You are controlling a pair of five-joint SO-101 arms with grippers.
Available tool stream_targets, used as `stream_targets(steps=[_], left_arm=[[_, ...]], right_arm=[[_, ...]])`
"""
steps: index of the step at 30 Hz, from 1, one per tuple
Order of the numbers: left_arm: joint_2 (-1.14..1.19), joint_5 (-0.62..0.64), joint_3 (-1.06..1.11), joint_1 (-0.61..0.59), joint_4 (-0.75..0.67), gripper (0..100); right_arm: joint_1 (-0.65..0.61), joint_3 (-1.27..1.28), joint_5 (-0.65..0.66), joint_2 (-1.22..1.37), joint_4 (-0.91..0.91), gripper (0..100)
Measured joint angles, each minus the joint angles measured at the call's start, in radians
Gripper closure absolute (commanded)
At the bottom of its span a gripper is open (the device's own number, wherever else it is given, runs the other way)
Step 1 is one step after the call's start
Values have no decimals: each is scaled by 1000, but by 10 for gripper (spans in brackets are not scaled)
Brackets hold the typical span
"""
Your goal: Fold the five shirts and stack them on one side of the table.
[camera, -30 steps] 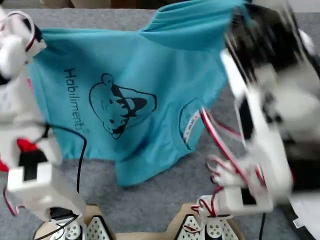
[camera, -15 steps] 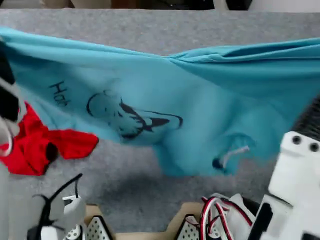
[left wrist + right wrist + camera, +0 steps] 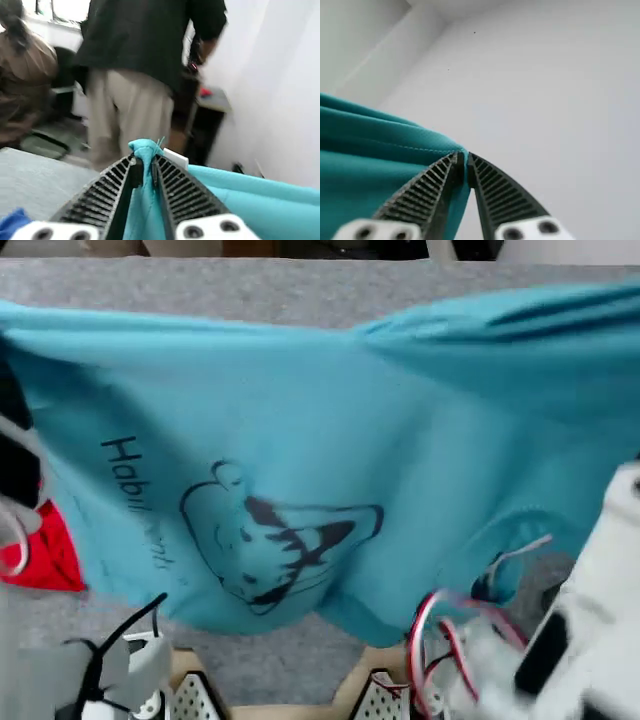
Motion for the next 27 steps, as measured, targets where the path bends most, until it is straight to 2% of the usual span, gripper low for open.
stream_targets(steps=[5,9,12,21,27], left_arm=[[80,0,60,126,2,981],[140,0,140,167,-12,981],[196,0,203,169,-75,981],[325,0,368,175,-262,981],[457,0,572,176,-474,981]], right_arm=[[-46,0,84,94,-87,991],[-137,2,175,164,-104,991],[-189,15,207,216,-106,991],[-203,15,209,423,-44,992],[-203,17,158,649,-44,992]])
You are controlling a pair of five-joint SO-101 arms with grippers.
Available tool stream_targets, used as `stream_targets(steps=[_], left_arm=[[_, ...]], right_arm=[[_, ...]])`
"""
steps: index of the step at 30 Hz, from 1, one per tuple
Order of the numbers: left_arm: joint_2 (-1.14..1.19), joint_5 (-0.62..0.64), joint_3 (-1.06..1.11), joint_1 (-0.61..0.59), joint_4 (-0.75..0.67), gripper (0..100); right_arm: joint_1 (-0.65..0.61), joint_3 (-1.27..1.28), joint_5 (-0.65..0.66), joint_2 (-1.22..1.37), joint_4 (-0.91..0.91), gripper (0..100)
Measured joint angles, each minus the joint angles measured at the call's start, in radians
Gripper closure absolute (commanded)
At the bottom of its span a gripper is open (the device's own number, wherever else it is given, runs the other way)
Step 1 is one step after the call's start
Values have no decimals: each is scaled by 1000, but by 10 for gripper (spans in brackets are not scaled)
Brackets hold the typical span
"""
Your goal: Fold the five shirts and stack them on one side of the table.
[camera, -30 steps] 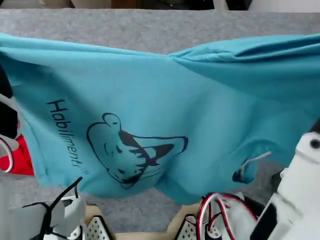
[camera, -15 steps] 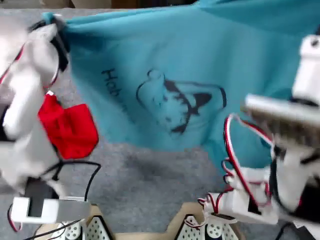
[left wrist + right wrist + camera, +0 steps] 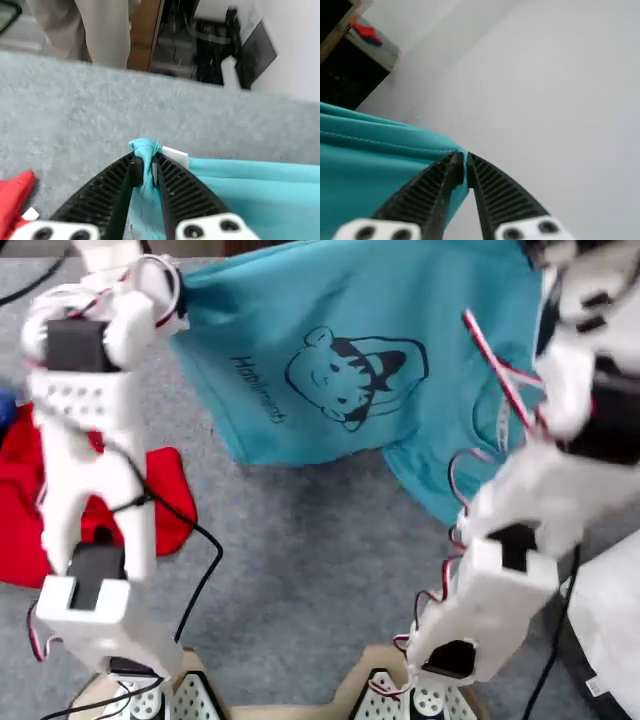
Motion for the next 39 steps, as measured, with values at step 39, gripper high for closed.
stream_targets(steps=[39], left_arm=[[-253,15,-361,66,477,981]], right_arm=[[8,-2,-140,-555,436,992]])
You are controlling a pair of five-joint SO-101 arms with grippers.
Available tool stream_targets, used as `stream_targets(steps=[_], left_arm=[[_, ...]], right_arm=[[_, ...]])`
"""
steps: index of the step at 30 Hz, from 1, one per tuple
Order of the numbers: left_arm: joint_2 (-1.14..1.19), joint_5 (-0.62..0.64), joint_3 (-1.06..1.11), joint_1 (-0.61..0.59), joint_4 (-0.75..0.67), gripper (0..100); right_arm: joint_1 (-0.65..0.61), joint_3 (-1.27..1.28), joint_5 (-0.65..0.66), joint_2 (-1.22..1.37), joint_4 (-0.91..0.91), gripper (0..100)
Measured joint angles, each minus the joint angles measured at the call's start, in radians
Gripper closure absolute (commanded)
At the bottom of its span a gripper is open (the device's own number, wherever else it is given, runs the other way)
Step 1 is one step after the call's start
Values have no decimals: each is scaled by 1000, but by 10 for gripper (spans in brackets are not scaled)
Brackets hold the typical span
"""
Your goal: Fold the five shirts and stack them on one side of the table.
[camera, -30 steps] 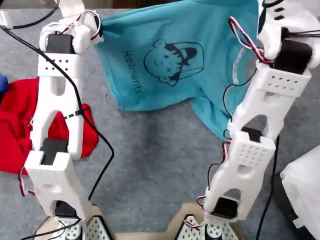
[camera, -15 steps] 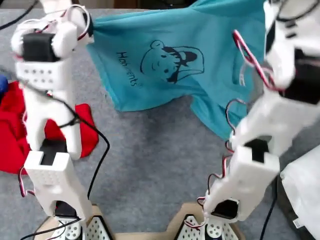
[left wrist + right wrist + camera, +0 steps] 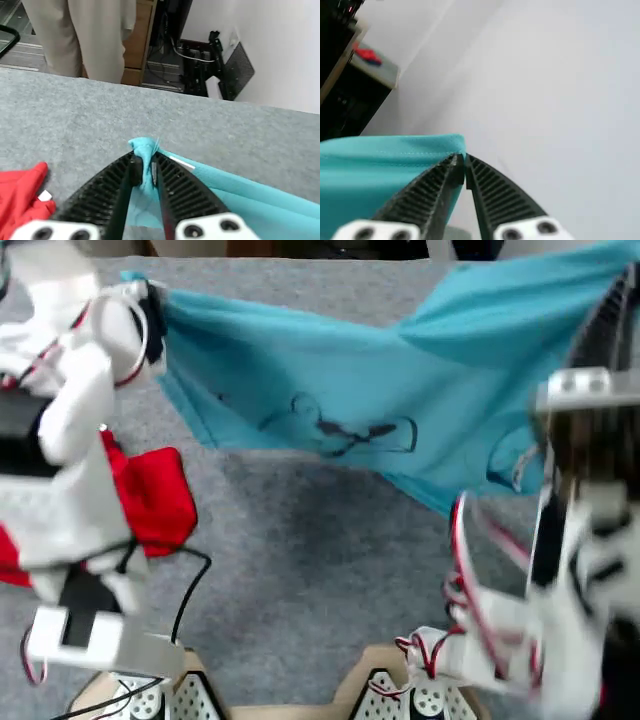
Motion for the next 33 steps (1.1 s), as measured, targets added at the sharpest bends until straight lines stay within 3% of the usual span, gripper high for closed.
stream_targets(steps=[10,20,27,33], left_arm=[[-617,60,605,192,0,981],[-937,80,833,218,-38,981],[-941,81,1177,218,-258,981],[-928,35,1556,219,-603,981]], right_arm=[[0,-35,0,-249,-14,992],[0,-20,0,-334,-63,992],[-2,176,-2,-241,-69,992],[-37,408,-2,-18,-123,992]])
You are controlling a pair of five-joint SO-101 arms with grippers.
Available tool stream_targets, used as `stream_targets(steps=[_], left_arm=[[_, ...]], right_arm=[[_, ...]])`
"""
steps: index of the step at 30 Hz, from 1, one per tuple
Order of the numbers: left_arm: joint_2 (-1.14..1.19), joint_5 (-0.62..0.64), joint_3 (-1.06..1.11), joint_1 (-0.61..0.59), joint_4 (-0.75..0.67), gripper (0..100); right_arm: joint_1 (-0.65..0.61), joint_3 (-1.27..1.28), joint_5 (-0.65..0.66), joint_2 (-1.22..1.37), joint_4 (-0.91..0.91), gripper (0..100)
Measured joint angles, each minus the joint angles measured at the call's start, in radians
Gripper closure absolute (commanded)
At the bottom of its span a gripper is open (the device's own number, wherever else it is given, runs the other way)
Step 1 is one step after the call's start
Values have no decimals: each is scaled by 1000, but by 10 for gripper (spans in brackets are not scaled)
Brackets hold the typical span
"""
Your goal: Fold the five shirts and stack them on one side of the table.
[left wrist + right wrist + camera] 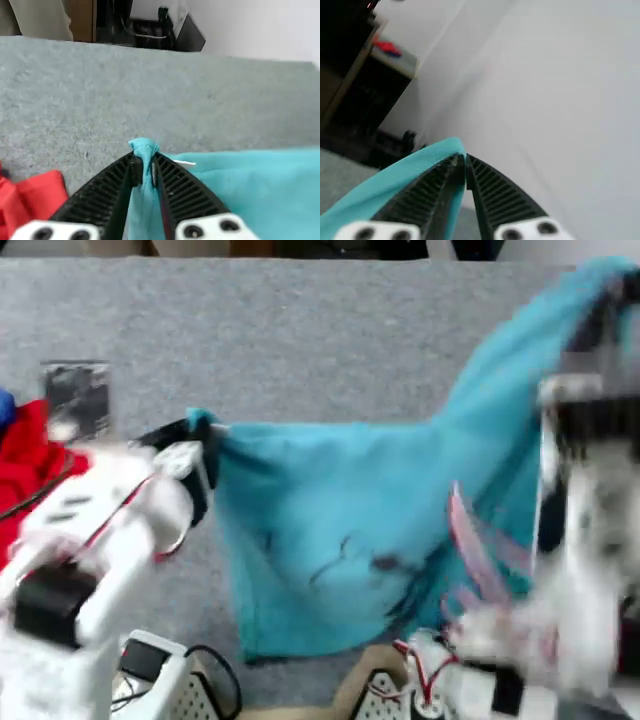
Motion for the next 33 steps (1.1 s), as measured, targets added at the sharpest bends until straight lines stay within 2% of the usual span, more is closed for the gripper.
stream_targets(steps=[4,6,9,13,18,22,25,29,33], left_arm=[[95,-20,253,-21,-302,981],[193,-23,296,-54,-442,981],[373,-25,276,-100,-605,981],[701,-25,87,-150,-660,981],[1146,-25,-350,-178,-554,981],[1445,-26,-756,-178,-365,981],[1619,-23,-1023,-178,-218,981],[1797,0,-1246,-170,-49,981],[1878,5,-1332,-170,64,981]], right_arm=[[3,130,0,187,-120,992],[2,180,0,284,-184,992],[2,215,0,433,-284,992],[3,215,0,608,-422,993],[2,183,0,783,-546,993],[-2,106,0,868,-555,988],[-2,81,0,922,-555,941],[-21,80,0,1003,-520,913],[-72,80,-28,1094,-468,911]])
